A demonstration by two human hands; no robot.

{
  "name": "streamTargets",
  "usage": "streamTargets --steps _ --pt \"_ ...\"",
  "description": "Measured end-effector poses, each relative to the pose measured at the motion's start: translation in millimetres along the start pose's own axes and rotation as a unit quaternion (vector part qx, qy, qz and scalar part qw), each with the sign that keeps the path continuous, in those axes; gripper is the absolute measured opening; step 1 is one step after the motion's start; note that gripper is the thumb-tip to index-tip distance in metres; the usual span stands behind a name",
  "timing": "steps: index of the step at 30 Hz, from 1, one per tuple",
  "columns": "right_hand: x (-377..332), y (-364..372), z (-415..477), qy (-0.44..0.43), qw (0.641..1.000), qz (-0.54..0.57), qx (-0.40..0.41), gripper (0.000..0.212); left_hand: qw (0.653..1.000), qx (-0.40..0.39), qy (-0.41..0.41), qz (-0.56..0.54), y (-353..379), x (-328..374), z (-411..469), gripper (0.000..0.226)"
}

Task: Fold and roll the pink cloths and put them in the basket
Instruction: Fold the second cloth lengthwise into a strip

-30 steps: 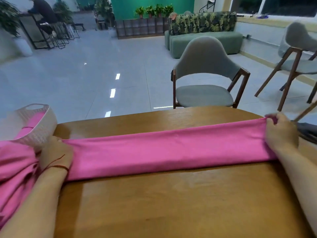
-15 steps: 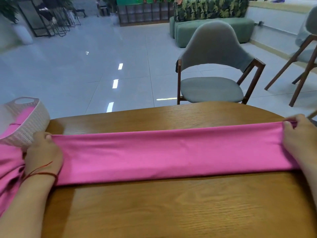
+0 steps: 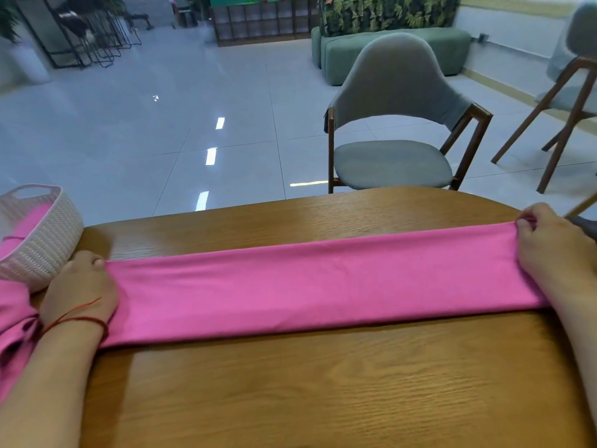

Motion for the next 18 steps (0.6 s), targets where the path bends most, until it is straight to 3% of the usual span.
streamTargets --steps 7,11,16,18 --pt "1 3 5 -0.001 0.999 -0.043 -0.026 0.022 0.997 -0.003 0.001 0.073 -8 12 -8 0.021" --pt "-4 1 2 -0.007 0.998 -0.049 -0.028 0.030 0.986 -0.014 0.104 0.127 -8 43 -20 0.028" --pt "-16 3 1 -0.102 0.992 -0.059 -0.040 0.028 0.949 -0.078 0.304 -0.020 14 108 -53 0.009" --pt "-21 5 0 -0.139 0.987 -0.060 -0.055 0.026 0.933 -0.080 0.348 -0.043 19 125 -61 0.005"
Point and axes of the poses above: each hand's wrist, its own z-axis towards the middle knuckle, its own y-axis out of the palm, x = y × z, the point moved 4 cm from there along z, towards the middle knuckle, and after that the axes turned 11 degrees about -x, right-handed, at the moved point
